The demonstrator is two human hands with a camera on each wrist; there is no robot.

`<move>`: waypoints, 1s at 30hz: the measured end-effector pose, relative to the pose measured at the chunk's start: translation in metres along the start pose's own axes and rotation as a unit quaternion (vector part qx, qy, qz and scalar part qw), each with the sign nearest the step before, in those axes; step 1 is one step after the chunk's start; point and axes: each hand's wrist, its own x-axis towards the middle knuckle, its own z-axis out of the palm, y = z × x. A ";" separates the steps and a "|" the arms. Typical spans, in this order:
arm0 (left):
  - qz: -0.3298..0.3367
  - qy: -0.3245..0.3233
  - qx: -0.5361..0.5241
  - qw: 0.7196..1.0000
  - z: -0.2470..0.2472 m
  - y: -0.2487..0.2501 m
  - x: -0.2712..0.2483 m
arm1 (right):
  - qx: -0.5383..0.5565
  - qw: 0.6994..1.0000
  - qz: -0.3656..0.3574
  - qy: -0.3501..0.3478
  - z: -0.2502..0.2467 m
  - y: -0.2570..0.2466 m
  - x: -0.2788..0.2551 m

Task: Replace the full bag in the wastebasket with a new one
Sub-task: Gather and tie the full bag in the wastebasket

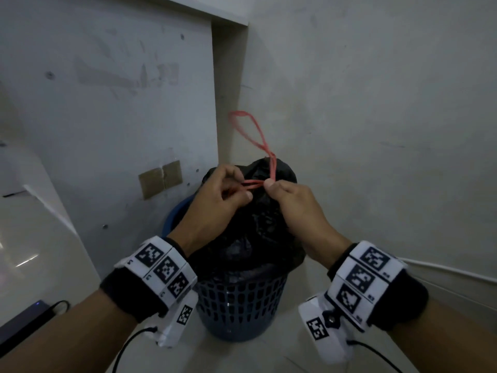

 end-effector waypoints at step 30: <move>-0.015 -0.007 0.112 0.994 -0.011 -0.019 -0.009 | -0.132 0.986 -0.015 -0.103 -0.016 0.028 0.004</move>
